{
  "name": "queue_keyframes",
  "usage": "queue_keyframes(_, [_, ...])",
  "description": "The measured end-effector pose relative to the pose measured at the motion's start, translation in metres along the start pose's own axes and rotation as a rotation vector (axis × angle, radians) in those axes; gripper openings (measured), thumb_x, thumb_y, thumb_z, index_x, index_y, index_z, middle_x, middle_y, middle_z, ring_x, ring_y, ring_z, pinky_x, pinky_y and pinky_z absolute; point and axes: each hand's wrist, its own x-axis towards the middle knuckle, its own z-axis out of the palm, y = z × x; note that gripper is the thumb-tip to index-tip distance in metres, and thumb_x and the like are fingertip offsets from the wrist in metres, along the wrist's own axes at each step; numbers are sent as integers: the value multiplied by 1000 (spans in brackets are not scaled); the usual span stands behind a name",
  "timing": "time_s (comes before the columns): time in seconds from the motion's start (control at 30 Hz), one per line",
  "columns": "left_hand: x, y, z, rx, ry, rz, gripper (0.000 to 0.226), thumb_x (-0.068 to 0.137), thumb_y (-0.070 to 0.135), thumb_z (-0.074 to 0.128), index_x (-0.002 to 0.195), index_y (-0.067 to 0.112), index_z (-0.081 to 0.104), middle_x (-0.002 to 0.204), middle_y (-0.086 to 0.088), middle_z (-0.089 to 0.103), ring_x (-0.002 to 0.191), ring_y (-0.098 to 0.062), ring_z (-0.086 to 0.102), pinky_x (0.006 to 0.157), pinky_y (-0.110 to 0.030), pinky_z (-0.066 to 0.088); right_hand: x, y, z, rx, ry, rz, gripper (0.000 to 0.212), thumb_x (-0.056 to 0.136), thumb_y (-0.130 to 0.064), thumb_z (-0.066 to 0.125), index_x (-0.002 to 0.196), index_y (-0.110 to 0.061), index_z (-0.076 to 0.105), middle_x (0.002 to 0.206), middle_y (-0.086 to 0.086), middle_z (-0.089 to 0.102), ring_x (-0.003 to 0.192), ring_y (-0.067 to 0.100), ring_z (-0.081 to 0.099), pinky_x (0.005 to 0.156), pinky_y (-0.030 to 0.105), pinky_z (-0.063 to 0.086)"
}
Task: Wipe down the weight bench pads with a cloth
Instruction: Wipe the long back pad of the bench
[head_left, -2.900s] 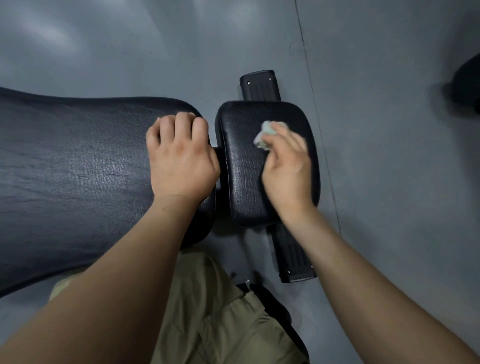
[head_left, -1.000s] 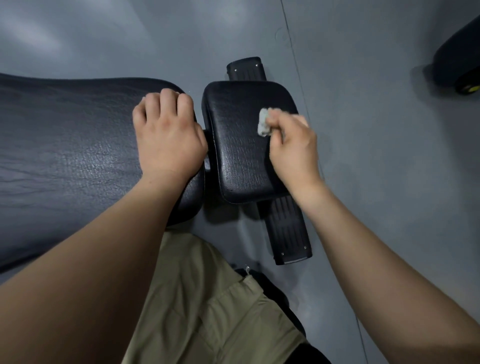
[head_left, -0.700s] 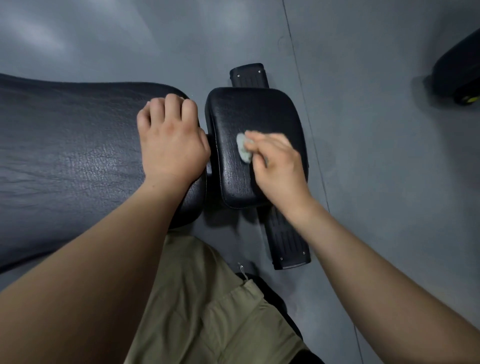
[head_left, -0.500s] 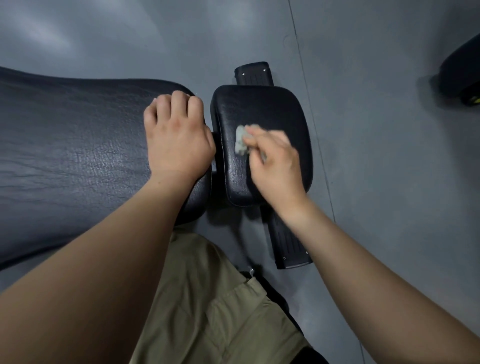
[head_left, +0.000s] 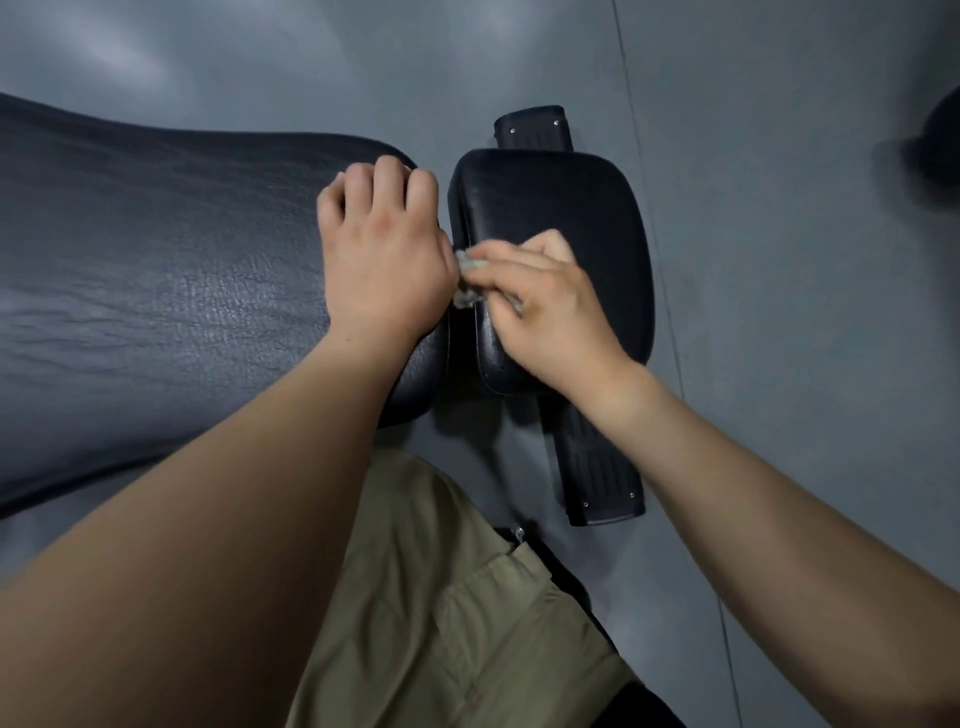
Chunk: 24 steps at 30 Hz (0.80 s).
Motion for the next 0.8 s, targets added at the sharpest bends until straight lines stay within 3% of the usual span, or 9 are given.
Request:
queue_keyframes(0.2, [-2, 0, -1, -12, 7, 4, 26, 85, 20, 44, 106, 9, 55, 112, -13, 56, 105, -37, 51, 99, -49, 37, -65, -9, -28, 78, -286, -152, 27, 84, 6, 65, 102, -9, 77, 120, -3, 71, 94, 26, 53, 85, 35, 49])
queue_keyframes(0.4, [-3, 0, 0, -16, 6, 6, 27, 86, 21, 42, 107, 10, 56, 112, -12, 56, 105, -36, 52, 99, -49, 38, -32, -18, 1, -40, -127, -44, 27, 82, 1, 66, 101, -15, 78, 115, -6, 73, 96, 28, 50, 83, 44, 49])
queue_keyframes(0.63, [-1, -1, 9, 42, 57, 41, 20, 86, 18, 48, 103, 10, 57, 107, -13, 59, 100, -37, 55, 99, -52, 43, -86, -16, -20, -87, -253, -167, 24, 86, -1, 59, 100, -13, 73, 120, -3, 67, 108, 23, 53, 91, 37, 46])
queue_keyframes(0.8, [-1, 12, 9, 58, 89, -1, 24, 82, 5, 42, 99, 7, 58, 102, -17, 61, 97, -38, 59, 103, -58, 45, -83, -26, -23, -55, -57, 10, 28, 89, 4, 61, 113, -7, 69, 111, 7, 61, 98, 30, 57, 88, 36, 49])
